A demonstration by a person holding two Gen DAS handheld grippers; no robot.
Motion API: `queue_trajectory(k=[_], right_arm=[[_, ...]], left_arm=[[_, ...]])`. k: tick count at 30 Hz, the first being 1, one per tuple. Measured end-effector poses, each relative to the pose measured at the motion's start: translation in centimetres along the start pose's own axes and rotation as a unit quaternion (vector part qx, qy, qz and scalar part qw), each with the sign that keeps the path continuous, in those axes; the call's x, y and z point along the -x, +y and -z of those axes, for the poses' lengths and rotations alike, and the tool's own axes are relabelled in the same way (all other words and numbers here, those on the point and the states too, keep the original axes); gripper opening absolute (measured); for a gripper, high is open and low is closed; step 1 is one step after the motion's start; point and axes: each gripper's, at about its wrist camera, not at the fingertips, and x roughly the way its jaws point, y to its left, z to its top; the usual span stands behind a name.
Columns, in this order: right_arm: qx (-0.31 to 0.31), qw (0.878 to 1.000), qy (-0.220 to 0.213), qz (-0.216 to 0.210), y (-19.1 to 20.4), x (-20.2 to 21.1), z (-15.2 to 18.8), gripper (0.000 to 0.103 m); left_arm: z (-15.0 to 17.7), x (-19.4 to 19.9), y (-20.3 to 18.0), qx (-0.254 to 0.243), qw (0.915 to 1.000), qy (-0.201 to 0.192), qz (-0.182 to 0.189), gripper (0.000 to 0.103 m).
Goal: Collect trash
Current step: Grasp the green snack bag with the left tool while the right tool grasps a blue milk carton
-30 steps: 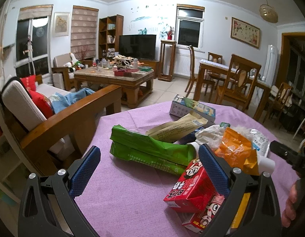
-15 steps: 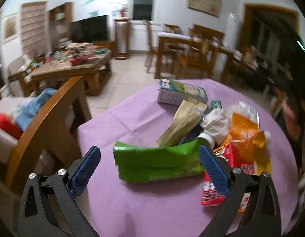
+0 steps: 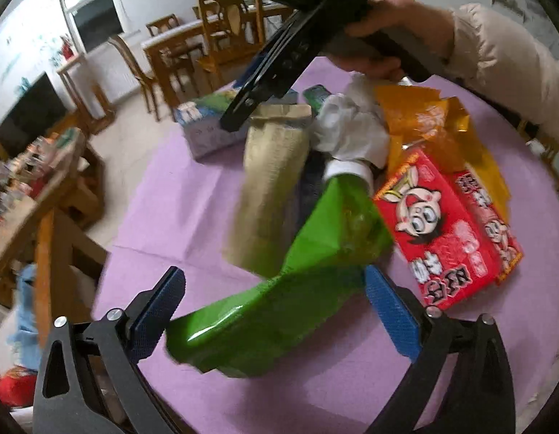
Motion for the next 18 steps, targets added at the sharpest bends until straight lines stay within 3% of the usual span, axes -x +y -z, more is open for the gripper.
queue_trajectory(k=[3, 5, 12, 14, 18], right_arm=[[0.019, 1.0, 0.007, 0.015, 0.5, -0.3, 0.2, 0.062], [0.018, 1.0, 0.003, 0.017, 0.7, -0.2, 0.1, 0.05], [-0.01, 0.998, -0.052, 0.023, 0.5, 3.4, 0.8, 0.049], [-0.027, 0.996, -0.077, 0.02, 0.2, 5.5, 1.2, 0.049], [-0.064, 0.989, -0.132, 0.009, 0.2, 10.2, 3.0, 0.049]], left_arm=[[0.8, 0.8, 0.9, 0.035, 0.9984, -0.015, 0.041, 0.079], [1.3, 1.2, 1.3, 0.049, 0.9971, -0.023, 0.054, 0.069], [1.9, 1.7, 0.5, 0.096, 0.9936, -0.036, 0.047, 0.038], [2.0, 1.8, 0.0, 0.115, 0.9913, -0.04, 0.05, 0.024], [2.8, 3.1, -0.8, 0.14, 0.9884, -0.055, 0.02, 0.02]])
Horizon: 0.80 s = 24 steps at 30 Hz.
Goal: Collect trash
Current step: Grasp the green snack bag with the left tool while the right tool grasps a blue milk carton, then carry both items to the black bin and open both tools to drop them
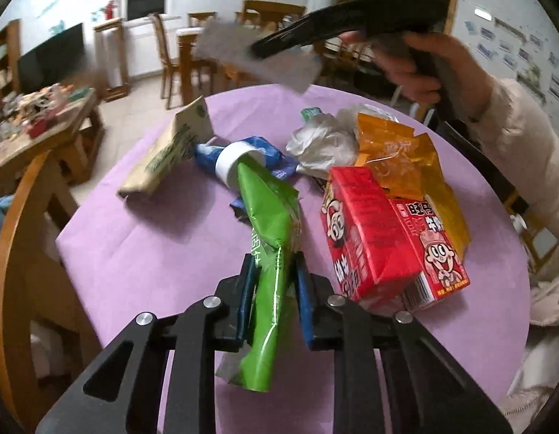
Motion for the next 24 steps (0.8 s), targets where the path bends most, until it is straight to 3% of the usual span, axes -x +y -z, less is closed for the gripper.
queue_trajectory(k=[6, 9, 13, 17, 24], right_arm=[[-0.062, 0.995, -0.076, -0.031, 0.2, 9.2, 4.9, 0.049], [-0.088, 0.99, -0.1, -0.049, 0.2, 12.8, 8.5, 0.049], [-0.153, 0.978, -0.107, -0.092, -1.5, 16.5, 14.4, 0.049], [-0.194, 0.972, -0.107, -0.079, -3.9, 19.0, 19.2, 0.049], [-0.229, 0.962, -0.138, -0.057, -7.1, 24.4, 25.0, 0.049]], left_arm=[[1.1, 3.8, -1.4, 0.054, 0.9971, -0.052, -0.015, 0.019], [1.4, 6.0, -4.4, 0.056, 0.995, -0.082, -0.01, 0.019], [0.8, 6.5, -6.3, 0.078, 0.9912, -0.084, 0.066, 0.019], [-0.3, 3.6, -6.9, 0.14, 0.9745, -0.051, 0.168, 0.019], [-2.9, 1.2, -13.7, 0.069, 0.9811, -0.031, 0.178, 0.019]])
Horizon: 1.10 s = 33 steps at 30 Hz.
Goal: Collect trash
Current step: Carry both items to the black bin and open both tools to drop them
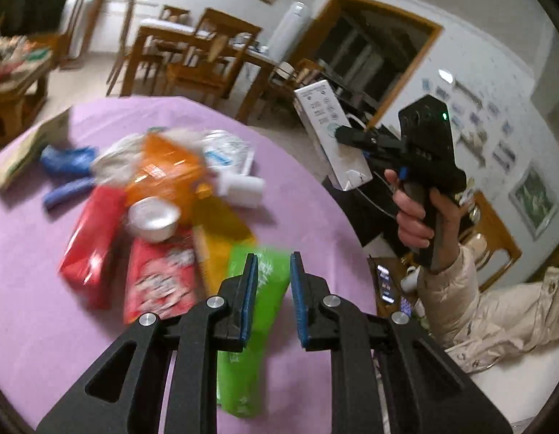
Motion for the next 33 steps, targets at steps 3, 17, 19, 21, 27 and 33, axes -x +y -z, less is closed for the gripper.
queue_trajectory(k=[3, 17, 19, 21, 27, 33], right_arm=[[0.001, 1.0, -0.021, 0.011, -1.5, 3.1, 0.4, 0.049], [-0.011, 1.0, -0.008, 0.022, -4.7, 6.8, 6.3, 0.05], [-0.012, 1.0, -0.001, 0.018, -4.3, 6.1, 6.2, 0.05], [-0.015, 1.0, 0.003, 0.016, -4.0, 5.3, 5.0, 0.05], [-0.023, 1.0, 0.004, 0.014, -5.1, 5.2, 4.2, 0.05], [-0.029, 0.999, -0.032, 0.021, -6.1, 8.3, 4.1, 0.05]], left_arm=[[-0.5, -2.0, -2.2, -0.042, 0.9985, 0.018, -0.029, 0.019], [4.4, -8.8, -4.3, -0.184, 0.9559, 0.155, -0.169, 0.086], [4.5, -9.5, -4.0, -0.187, 0.9531, 0.165, -0.171, 0.081], [4.7, -10.3, -3.6, -0.184, 0.9511, 0.182, -0.168, 0.059], [4.0, -10.4, -4.8, -0.171, 0.9614, 0.152, -0.153, 0.048], [2.1, -10.3, -7.8, -0.154, 0.9785, 0.092, -0.102, 0.048]])
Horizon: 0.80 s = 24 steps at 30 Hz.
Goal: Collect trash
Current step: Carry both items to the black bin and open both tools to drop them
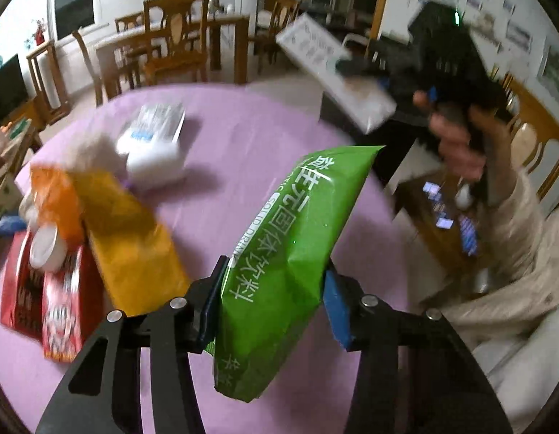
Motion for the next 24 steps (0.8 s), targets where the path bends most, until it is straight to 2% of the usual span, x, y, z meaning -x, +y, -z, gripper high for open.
queue_trajectory(k=[5, 10, 13, 17, 21, 24], right_arm=[[-0.011, 0.996, -0.067, 0.054, -1.7, 4.4, -0.3, 0.05], [-0.06, 0.98, -0.133, 0.139, -5.3, 9.3, 0.2, 0.05], [-0.101, 0.964, -0.156, 0.192, -8.1, 11.7, 1.0, 0.05], [-0.139, 0.944, -0.169, 0.247, -11.4, 13.7, 2.6, 0.05], [-0.163, 0.934, -0.168, 0.271, -13.7, 14.2, 4.1, 0.05], [-0.174, 0.93, -0.164, 0.277, -14.7, 14.2, 5.2, 0.05]], left_arm=[[-5.7, -1.1, -2.4, 0.001, 0.9972, -0.061, 0.042, 0.048], [-11.7, -4.5, -4.5, 0.013, 0.9892, -0.106, 0.101, 0.048], [-15.8, -7.9, -6.3, 0.022, 0.9827, -0.112, 0.146, 0.048], [-19.6, -12.8, -9.1, 0.016, 0.9781, -0.111, 0.175, 0.048], [-22.9, -17.6, -11.6, 0.036, 0.9705, -0.098, 0.217, 0.048], [-24.5, -20.5, -13.3, 0.034, 0.9707, -0.086, 0.222, 0.048]])
